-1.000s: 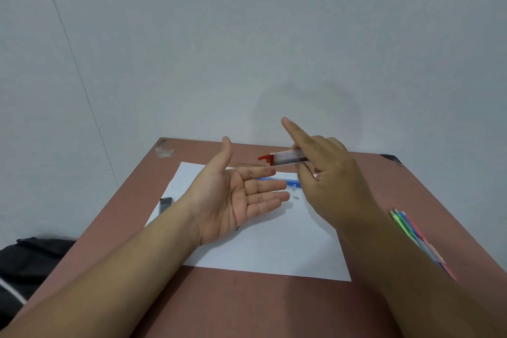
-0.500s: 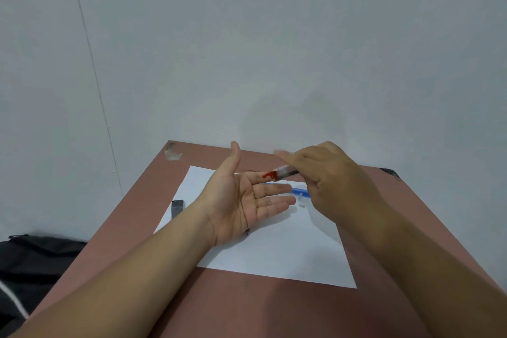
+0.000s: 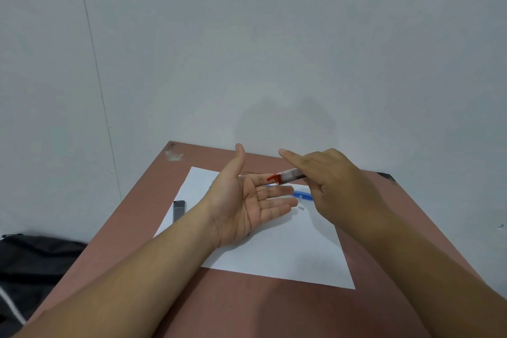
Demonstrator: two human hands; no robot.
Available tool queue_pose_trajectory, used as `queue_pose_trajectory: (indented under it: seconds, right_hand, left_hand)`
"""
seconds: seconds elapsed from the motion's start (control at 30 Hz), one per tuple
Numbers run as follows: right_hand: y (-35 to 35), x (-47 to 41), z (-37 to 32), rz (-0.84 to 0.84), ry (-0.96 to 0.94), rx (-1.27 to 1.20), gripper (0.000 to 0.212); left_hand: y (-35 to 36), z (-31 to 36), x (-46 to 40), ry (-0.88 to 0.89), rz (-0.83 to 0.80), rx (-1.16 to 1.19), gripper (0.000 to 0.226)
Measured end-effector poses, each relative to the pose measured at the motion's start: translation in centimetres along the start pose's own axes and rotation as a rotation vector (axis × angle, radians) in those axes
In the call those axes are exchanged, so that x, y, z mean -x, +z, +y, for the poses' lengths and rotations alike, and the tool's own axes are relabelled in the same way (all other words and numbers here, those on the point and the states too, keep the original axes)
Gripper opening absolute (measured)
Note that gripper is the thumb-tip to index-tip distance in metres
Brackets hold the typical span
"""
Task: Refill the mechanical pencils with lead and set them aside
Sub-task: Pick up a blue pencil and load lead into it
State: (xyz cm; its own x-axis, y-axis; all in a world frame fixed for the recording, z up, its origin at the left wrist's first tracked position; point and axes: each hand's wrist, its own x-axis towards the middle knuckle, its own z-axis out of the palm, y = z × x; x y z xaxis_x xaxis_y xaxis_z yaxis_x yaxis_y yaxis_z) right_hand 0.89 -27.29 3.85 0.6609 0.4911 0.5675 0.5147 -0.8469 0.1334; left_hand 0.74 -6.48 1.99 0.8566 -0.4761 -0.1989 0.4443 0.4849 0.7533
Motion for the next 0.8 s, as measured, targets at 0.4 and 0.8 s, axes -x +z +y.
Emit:
queue_pose_trajectory:
  seconds: [0.4, 0.8]
  right_hand:
    - [2.1, 3.1, -2.1, 0.079, 0.369, -0.349, 0.071]
    - [1.3, 3.7, -2.3, 0.066, 0.725, -0.642, 0.065]
  left_hand:
    - [-0.5, 0.3, -0.5, 0.153, 0.108, -0.161, 0.085]
    - [0.0, -0.6, 0.5, 0.64, 0.418, -1.17, 0.008]
